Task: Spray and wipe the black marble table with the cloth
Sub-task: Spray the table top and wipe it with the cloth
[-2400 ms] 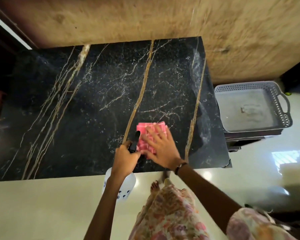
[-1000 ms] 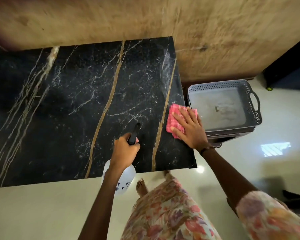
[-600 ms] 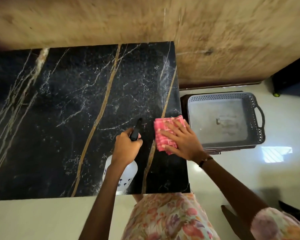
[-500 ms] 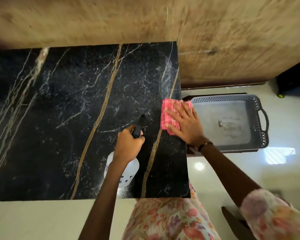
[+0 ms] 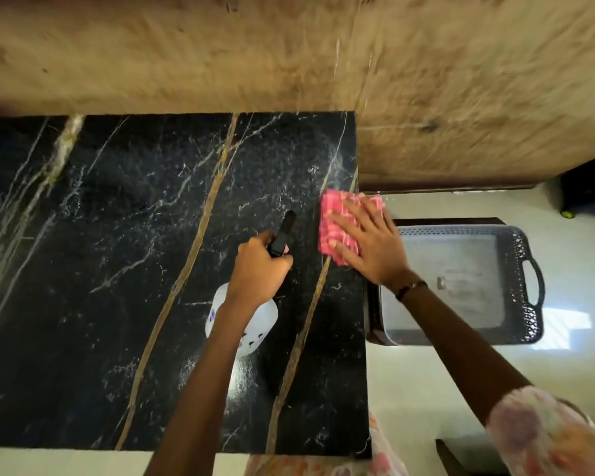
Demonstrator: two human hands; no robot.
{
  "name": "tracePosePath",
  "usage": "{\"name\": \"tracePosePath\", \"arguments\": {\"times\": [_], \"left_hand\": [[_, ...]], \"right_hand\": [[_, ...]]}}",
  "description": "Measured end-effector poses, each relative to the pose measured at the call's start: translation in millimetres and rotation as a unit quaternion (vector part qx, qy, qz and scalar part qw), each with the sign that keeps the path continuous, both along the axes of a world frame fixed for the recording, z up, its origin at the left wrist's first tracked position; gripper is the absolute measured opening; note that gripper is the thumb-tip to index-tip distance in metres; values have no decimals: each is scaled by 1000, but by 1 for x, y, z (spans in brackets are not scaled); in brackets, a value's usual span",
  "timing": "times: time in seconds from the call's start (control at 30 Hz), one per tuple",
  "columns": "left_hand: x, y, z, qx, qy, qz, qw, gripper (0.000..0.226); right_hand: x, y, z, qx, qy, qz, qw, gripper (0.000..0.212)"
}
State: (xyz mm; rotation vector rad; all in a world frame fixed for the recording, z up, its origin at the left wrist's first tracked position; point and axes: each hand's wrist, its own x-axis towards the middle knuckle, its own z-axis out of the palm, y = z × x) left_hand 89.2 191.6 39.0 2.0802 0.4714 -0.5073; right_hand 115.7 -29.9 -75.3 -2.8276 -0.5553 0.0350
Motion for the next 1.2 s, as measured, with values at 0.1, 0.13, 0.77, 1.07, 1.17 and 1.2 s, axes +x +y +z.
{"name": "tracePosePath", "arguments": {"times": [0.1, 0.13, 0.77, 1.07, 1.17, 1.2], "left_hand": [[16, -3, -1, 4, -9, -1, 1000, 8], [21, -3, -2, 7, -11, -3, 1000, 8], [85, 7, -13, 14, -22, 32, 999, 8], [96, 31, -8, -11, -26, 33, 999, 12], [98, 48, -10, -13, -46, 41, 998, 13], [97, 56, -10, -15, -52, 41, 998, 13]], "right_hand": [[63, 22, 0, -13, -4, -83, 996, 60], [78, 37, 1, -22, 1, -90, 996, 61], [168, 77, 4, -47, 40, -40, 997, 60], [171, 28, -3, -4, 4, -99, 995, 64], [210, 49, 3, -30, 15, -135, 990, 58], [217, 56, 5, -44, 19, -139, 989, 57]]}}
